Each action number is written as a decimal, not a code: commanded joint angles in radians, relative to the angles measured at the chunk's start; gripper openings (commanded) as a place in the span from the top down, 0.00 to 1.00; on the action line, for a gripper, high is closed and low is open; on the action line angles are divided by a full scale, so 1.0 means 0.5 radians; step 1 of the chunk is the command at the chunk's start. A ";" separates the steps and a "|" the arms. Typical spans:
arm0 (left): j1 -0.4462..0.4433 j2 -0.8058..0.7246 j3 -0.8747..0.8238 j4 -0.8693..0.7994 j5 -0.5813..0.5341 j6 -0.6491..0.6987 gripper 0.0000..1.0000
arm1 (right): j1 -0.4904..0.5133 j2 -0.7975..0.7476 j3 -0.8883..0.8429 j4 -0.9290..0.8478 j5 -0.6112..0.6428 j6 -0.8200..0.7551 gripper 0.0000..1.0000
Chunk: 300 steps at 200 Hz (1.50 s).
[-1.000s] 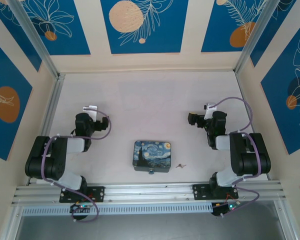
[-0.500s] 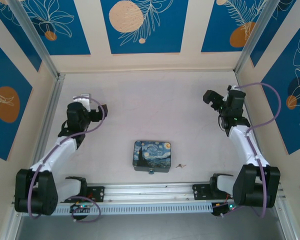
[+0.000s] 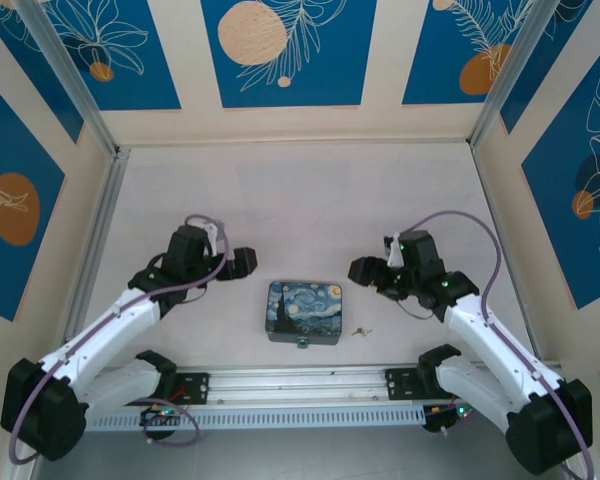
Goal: Unlock a padlock with a key
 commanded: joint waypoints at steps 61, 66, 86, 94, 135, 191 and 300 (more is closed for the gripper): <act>-0.449 -0.127 -0.327 0.176 0.064 -0.369 0.00 | 0.551 -0.087 -0.231 0.012 0.220 0.529 0.35; -0.467 -0.105 -0.324 0.193 0.056 -0.374 0.00 | 0.568 -0.070 -0.232 0.029 0.223 0.536 0.35; -0.534 -0.006 -0.312 0.274 0.047 -0.387 0.00 | 0.615 0.016 -0.225 0.108 0.238 0.568 0.38; -0.554 0.039 -0.306 0.314 0.051 -0.398 0.00 | 0.629 0.056 -0.212 0.139 0.241 0.574 0.40; -0.592 0.303 -0.272 0.574 0.139 -0.469 0.00 | 0.661 0.270 -0.114 0.231 0.311 0.571 0.52; -0.592 0.636 -0.144 0.830 0.124 -0.528 0.00 | 0.610 0.552 0.061 0.341 0.360 0.533 0.70; -0.353 1.344 0.494 0.869 0.182 -0.313 0.00 | 0.285 1.238 0.494 0.643 0.252 0.534 0.72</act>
